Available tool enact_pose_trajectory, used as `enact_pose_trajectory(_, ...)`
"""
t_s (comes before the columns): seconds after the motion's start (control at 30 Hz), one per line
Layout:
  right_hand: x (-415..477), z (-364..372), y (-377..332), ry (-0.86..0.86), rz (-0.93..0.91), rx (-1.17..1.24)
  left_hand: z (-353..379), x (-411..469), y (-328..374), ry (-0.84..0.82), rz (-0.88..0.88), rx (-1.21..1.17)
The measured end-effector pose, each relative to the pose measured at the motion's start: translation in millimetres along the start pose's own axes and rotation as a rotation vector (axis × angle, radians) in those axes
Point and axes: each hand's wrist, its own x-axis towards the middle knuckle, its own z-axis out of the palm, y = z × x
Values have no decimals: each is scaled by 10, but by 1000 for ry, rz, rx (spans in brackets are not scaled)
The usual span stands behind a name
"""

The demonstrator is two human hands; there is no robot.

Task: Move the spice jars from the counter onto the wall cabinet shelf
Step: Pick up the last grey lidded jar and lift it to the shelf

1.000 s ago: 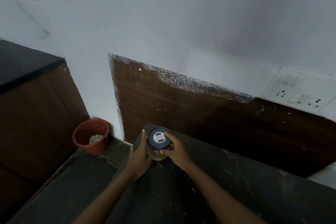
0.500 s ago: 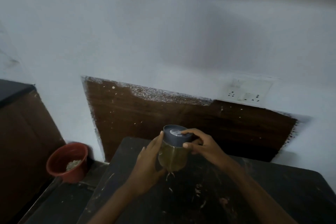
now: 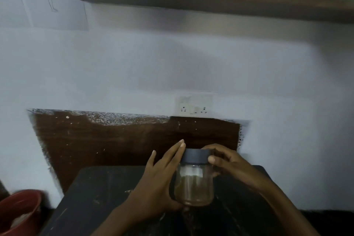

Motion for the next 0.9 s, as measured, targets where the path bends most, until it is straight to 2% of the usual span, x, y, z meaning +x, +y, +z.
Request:
enact_pose_trajectory(0.3, -538, -260, -158, -40, -69, -136, -9, 28, 492, 71, 28, -123)
enact_pose_trajectory(0.47, -759, -217, -115, -153, -54, -456, 18, 1, 591, 49, 4, -179)
enact_pose_trajectory(0.6, -799, -127, -94, -80, -137, -545, 42, -23, 644, 19, -18, -257)
enact_pose_trajectory(0.73, -839, -113, -146, -42, -175, -622, 34, -10, 785, 38, 22, -237)
enact_pose_trajectory(0.9, -903, -169, -215, -43, -199, -606, 56, 48, 873, 81, 62, -223)
